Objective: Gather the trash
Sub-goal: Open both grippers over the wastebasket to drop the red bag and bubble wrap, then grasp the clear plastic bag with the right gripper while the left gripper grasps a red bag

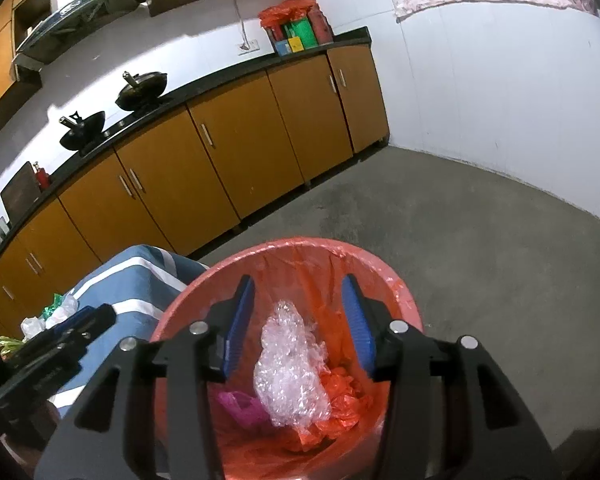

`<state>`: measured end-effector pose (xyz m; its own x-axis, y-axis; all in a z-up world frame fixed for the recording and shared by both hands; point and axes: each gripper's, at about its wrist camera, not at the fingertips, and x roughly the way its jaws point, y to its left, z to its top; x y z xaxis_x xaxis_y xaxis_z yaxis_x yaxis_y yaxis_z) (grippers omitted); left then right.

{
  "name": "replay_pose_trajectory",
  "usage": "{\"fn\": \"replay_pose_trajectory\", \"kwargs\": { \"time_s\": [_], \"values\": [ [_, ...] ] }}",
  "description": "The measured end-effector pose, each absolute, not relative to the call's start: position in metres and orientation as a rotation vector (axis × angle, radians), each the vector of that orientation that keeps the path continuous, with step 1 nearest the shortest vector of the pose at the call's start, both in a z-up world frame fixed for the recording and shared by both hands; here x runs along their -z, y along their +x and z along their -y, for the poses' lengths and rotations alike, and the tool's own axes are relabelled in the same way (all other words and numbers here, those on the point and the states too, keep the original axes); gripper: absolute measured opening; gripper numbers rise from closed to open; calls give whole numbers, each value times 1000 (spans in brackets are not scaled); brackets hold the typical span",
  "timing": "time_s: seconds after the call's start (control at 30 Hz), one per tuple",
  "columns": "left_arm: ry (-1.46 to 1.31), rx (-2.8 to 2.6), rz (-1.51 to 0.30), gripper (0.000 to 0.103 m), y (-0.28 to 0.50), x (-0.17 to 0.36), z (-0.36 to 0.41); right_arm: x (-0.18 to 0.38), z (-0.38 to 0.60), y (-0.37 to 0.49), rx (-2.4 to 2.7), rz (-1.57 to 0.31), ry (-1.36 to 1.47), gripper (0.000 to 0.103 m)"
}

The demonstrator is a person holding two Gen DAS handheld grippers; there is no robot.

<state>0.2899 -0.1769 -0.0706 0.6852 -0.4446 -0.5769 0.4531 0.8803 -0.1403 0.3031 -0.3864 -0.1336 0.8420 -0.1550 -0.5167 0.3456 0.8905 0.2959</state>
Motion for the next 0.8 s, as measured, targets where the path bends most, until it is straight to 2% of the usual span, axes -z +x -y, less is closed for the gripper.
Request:
{"fn": "replay_pose_trajectory", "kwargs": {
  "time_s": [0.3,0.4,0.73,0.8],
  "values": [
    [6,333,-582,60,265,57,87,113,322,320,122,-506,334,48],
    [7,242,-562,68,254,57,44,110,288,331,42,-523,321,48],
    [19,-86,-562,73,235,71,-99,118,132,368,-252,-604,196,46],
    [10,-143,-566,78,234,75,-122,122,100,376,-299,-625,165,43]
  ]
}}
